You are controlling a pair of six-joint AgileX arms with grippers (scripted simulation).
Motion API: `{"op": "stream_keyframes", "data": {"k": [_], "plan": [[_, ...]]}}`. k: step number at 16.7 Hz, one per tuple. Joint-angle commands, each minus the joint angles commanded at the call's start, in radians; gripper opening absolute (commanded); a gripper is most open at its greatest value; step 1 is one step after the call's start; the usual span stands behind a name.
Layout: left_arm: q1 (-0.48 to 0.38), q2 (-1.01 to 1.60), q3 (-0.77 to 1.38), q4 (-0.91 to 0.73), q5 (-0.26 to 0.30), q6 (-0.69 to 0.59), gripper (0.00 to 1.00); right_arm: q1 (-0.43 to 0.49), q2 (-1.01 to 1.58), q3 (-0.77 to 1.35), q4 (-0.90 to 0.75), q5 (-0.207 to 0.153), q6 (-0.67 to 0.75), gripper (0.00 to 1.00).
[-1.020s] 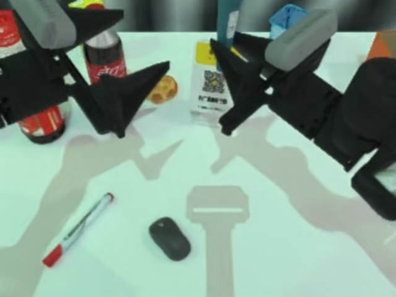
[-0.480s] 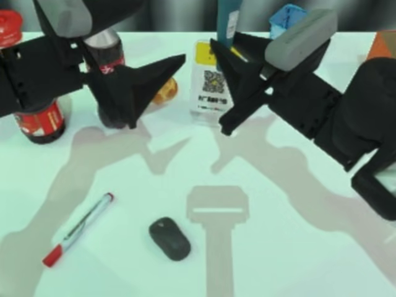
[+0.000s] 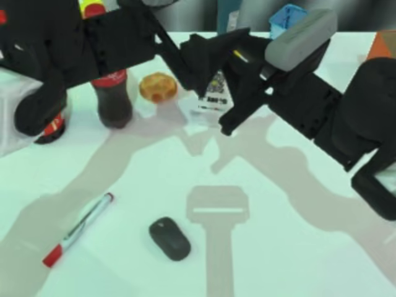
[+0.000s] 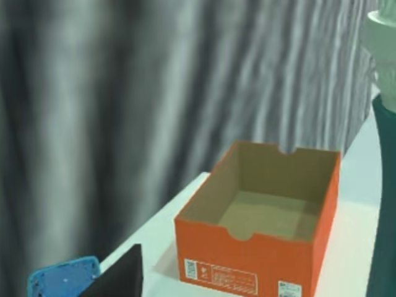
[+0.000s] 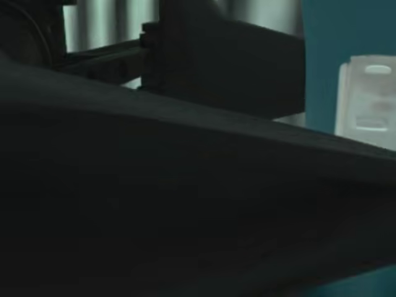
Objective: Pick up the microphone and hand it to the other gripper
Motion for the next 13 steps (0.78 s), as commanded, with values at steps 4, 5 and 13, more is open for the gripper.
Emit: {"op": "stream_keyframes", "data": {"k": [4,5,13], "plan": [[-0.048,0.066,0.053,0.015,-0.047,-0.002,1.00,0.000,0.000,0.000,0.000,0.000,0.000,0.00],[-0.048,0.066,0.053,0.015,-0.047,-0.002,1.00,0.000,0.000,0.000,0.000,0.000,0.000,0.00],[-0.048,0.066,0.053,0.015,-0.047,-0.002,0.55,0.000,0.000,0.000,0.000,0.000,0.000,0.00]]}}
